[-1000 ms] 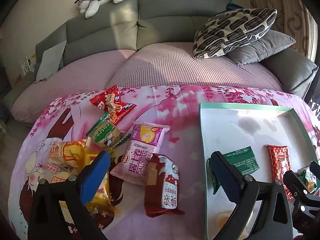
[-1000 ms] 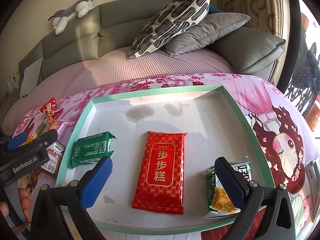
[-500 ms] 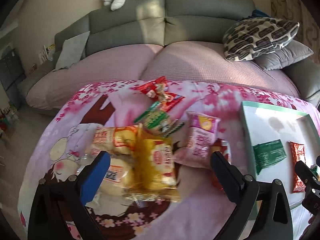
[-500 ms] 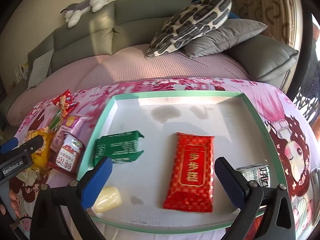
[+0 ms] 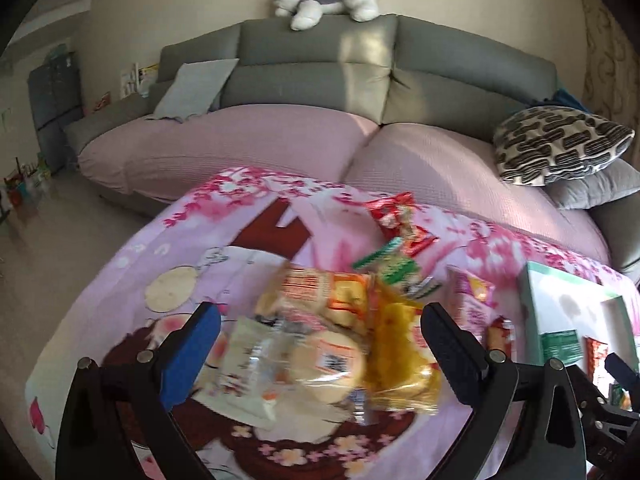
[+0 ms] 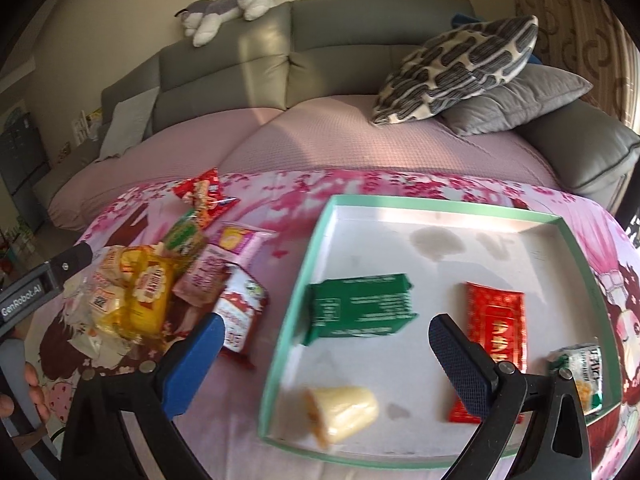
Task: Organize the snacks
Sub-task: 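Withdraw both grippers from the tray toward the snack pile, then grasp the clear bagged bun with left while right grasps the red wafer packet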
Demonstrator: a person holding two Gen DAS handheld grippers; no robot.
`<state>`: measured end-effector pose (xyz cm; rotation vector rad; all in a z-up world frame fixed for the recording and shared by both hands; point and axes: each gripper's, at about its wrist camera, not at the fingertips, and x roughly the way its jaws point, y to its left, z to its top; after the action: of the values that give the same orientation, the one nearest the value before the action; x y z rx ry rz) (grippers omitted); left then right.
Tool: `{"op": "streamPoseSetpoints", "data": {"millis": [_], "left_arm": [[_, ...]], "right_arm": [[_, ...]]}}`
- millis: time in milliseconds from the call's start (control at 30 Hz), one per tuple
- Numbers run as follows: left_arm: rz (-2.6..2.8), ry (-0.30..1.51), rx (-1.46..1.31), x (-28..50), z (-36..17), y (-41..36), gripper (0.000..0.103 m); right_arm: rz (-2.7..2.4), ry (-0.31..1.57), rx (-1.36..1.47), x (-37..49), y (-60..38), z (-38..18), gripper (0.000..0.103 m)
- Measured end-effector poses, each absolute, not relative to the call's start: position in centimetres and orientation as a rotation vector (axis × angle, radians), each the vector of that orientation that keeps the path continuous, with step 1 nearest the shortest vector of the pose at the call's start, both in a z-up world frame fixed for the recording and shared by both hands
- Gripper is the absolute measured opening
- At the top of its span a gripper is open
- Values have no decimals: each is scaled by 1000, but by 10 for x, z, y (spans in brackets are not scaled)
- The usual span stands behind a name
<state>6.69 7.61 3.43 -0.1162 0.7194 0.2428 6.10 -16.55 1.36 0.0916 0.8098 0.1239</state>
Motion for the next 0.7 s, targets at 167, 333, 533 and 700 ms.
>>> {"op": "streamPoseSetpoints", "data": {"millis": [167,333,533,700], "left_arm": [[259,732,-147,63,32,100,100],[265,732,-190,63,33,117,100],[225,771,-200,72,16,121,100],[191,817,-205,82,3,118,100]], "right_arm": [[174,816,85,63,-140,10,103],[230,795,31,64,-111,8,103],[255,794,31,68,-92,0,103],[262,792,52,74,-89,-3,100]]}}
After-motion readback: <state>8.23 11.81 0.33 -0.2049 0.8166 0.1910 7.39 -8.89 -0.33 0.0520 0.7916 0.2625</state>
